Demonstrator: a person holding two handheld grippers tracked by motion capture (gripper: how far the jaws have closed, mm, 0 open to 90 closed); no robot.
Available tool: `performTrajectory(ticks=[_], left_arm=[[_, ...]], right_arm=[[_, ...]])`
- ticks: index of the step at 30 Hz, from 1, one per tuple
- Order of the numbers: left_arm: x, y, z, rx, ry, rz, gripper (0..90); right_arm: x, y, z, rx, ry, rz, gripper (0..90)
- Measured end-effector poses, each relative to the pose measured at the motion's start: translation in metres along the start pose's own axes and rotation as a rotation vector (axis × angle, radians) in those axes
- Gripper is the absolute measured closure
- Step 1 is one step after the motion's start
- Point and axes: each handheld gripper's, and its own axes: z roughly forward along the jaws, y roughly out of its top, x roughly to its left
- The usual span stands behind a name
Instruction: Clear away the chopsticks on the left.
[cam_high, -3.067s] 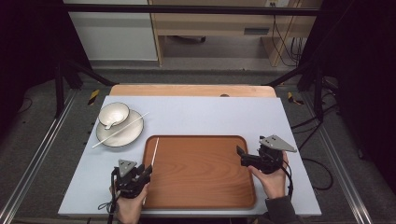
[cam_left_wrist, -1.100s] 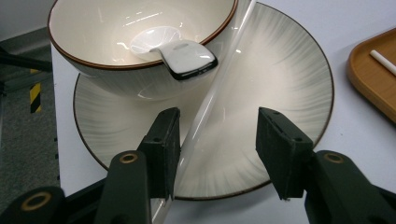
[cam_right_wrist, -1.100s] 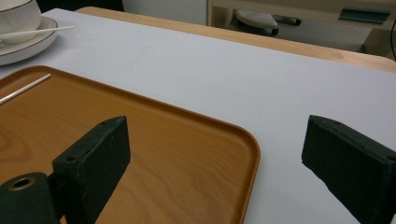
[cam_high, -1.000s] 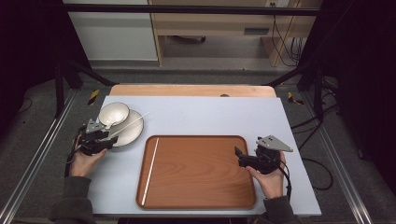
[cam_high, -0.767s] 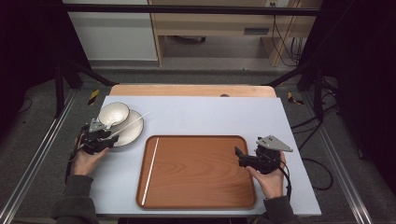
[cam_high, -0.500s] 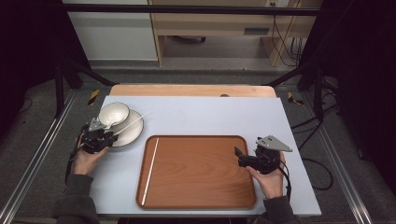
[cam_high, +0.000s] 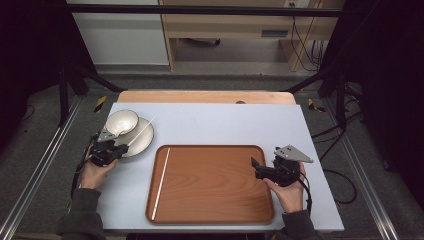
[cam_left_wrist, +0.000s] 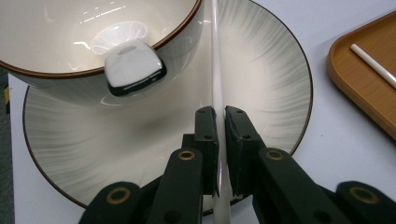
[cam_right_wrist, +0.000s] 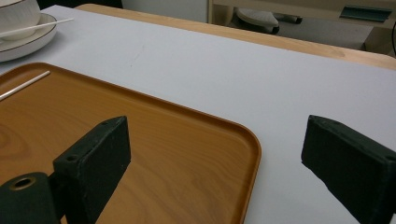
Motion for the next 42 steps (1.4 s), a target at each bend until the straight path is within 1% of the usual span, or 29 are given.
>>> performTrajectory(ticks=[3, 5, 6, 7, 8, 9, 10, 15, 16, 19, 20, 21, 22, 23, 24, 25, 26, 30, 33, 35, 36, 37, 40, 41, 42], left_arm=[[-0.002, 0.0, 0.0, -0.001, -0.003, -0.006, 83.7], [-0.004, 0.0, -0.001, -0.008, -0.01, -0.021, 83.9], [-0.006, 0.0, -0.001, -0.019, -0.009, -0.032, 83.9], [-0.009, 0.0, -0.004, -0.023, -0.008, -0.042, 83.9], [-0.01, 0.0, -0.005, -0.034, -0.005, -0.043, 83.9], [-0.01, 0.0, -0.005, -0.034, -0.005, -0.043, 84.0], [-0.014, 0.001, -0.007, -0.046, -0.004, -0.049, 84.0], [-0.024, 0.004, -0.015, -0.064, 0.012, -0.066, 84.1], [-0.024, 0.004, -0.015, -0.064, 0.012, -0.066, 84.0], [-0.035, 0.007, -0.024, -0.074, 0.029, -0.066, 84.0], [-0.035, 0.007, -0.024, -0.074, 0.029, -0.066, 84.0], [-0.039, 0.007, -0.026, -0.085, 0.038, -0.064, 84.0], [-0.042, 0.008, -0.028, -0.096, 0.041, -0.071, 84.0], [-0.048, 0.008, -0.033, -0.106, 0.049, -0.069, 84.0], [-0.048, 0.008, -0.033, -0.106, 0.049, -0.069, 84.0], [-0.054, 0.008, -0.036, -0.114, 0.05, -0.078, 84.0], [-0.054, 0.008, -0.036, -0.114, 0.05, -0.078, 84.0], [-0.067, 0.008, -0.042, -0.123, 0.081, -0.085, 84.0], [-0.075, 0.01, -0.045, -0.141, 0.088, -0.109, 84.0], [-0.081, 0.011, -0.047, -0.15, 0.106, -0.116, 84.0], [-0.084, 0.012, -0.049, -0.158, 0.106, -0.126, 84.0], [-0.087, 0.012, -0.05, -0.167, 0.103, -0.145, 84.0], [-0.097, 0.012, -0.055, -0.178, 0.115, -0.157, 84.0], [-0.097, 0.012, -0.055, -0.178, 0.115, -0.157, 84.0], [-0.102, 0.012, -0.056, -0.186, 0.12, -0.164, 84.0]], right_arm=[[0.0, 0.0, 0.0, -0.001, 0.0, -0.001, 8.1], [0.0, 0.0, 0.0, -0.003, 0.0, -0.001, 8.1], [0.0, 0.0, 0.0, -0.003, 0.0, -0.001, 8.1], [-0.001, 0.0, 0.0, -0.003, 0.0, 0.001, 8.1], [0.0, 0.0, 0.0, -0.003, 0.0, 0.003, 8.1], [-0.001, 0.0, -0.001, -0.004, 0.0, 0.0, 8.1], [0.0, 0.0, -0.001, -0.005, 0.002, 0.003, 8.1], [-0.001, 0.001, -0.002, -0.008, 0.004, 0.006, 8.1], [-0.001, 0.001, -0.002, -0.008, 0.004, 0.006, 8.1], [-0.002, 0.001, -0.003, -0.013, 0.002, 0.009, 7.9], [-0.002, 0.001, -0.003, -0.013, 0.002, 0.009, 7.9], [-0.003, 0.001, -0.003, -0.015, 0.002, 0.01, 7.9], [-0.003, 0.001, -0.003, -0.015, 0.0, 0.008, 7.8], [-0.003, 0.001, -0.004, -0.016, 0.0, 0.01, 7.7], [-0.003, 0.001, -0.004, -0.016, 0.0, 0.01, 7.7], [-0.003, 0.001, -0.004, -0.015, 0.0, 0.015, 7.6], [-0.003, 0.001, -0.004, -0.015, 0.0, 0.015, 7.6], [-0.004, 0.001, -0.004, -0.016, 0.001, 0.018, 7.5], [-0.004, 0.001, -0.004, -0.015, 0.0, 0.02, 7.5], [-0.005, 0.001, -0.004, -0.018, -0.001, 0.018, 7.5], [-0.005, 0.001, -0.004, -0.015, -0.001, 0.021, 7.5], [-0.005, 0.0, -0.004, -0.015, -0.001, 0.021, 7.5], [-0.005, 0.001, -0.004, -0.016, 0.0, 0.025, 7.5], [-0.006, 0.001, -0.004, -0.017, 0.001, 0.027, 7.5], [-0.006, 0.001, -0.005, -0.017, -0.001, 0.026, 7.5]])
